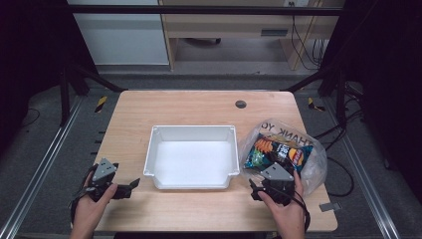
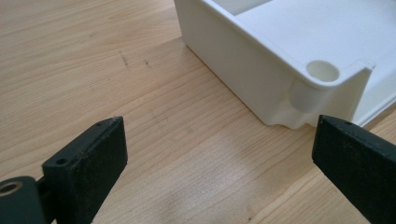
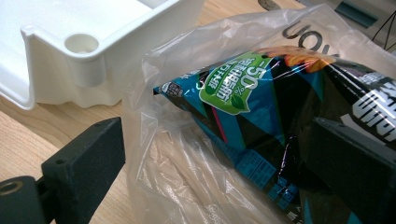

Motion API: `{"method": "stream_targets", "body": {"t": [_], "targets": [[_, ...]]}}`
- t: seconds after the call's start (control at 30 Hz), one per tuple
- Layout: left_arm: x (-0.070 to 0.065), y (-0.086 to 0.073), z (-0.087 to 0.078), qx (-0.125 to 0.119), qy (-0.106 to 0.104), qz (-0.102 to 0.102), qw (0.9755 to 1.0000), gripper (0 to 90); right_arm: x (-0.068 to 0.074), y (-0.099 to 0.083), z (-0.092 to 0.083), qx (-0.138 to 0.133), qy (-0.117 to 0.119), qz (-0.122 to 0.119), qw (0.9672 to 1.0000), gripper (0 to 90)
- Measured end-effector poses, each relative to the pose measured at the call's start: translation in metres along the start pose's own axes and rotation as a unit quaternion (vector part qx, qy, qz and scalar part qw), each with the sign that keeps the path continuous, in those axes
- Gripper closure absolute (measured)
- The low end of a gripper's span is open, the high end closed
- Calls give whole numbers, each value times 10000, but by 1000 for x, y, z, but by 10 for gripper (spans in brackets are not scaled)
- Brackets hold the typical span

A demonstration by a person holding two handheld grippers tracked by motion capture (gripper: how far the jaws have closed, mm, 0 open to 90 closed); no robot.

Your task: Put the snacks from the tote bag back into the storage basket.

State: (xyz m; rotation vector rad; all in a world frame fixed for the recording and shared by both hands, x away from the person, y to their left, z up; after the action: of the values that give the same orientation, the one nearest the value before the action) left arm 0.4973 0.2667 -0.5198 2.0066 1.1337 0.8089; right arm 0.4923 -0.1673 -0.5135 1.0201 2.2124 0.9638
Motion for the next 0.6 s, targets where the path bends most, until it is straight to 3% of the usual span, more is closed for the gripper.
{"method": "stream_targets", "body": {"t": [0.1, 0.17, 0.23, 0.43, 0.6], "targets": [[-4, 1, 0, -9, -67, 92, 9999, 27, 0, -2, 1, 34, 25, 58, 10000, 66], [-9, 1, -1, -16, -200, 208, 9996, 21, 2, -1, 2, 43, 75, -25, 10000, 85], [-10, 2, -3, -67, -147, 281, 9995, 21, 3, -1, 3, 58, 114, -90, 9999, 92], [-7, 3, -4, -119, -62, 229, 9996, 24, 4, 3, 2, -97, 154, -183, 9997, 121], [-5, 4, -4, -126, -37, 198, 9997, 24, 2, 3, -3, -31, 235, -147, 9996, 125]]}}
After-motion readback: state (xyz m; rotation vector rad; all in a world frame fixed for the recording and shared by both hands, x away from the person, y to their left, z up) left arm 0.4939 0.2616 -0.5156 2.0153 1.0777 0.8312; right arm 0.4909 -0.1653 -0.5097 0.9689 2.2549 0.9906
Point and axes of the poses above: each handheld gripper's, and its own axes: z roughly forward along the jaws, y roughly out of its top, x roughly to its left, the point moved 10 cm from there along z, roughly forward along the jaws, and after that the axes turned 11 degrees about y, right-handed, at the moved point
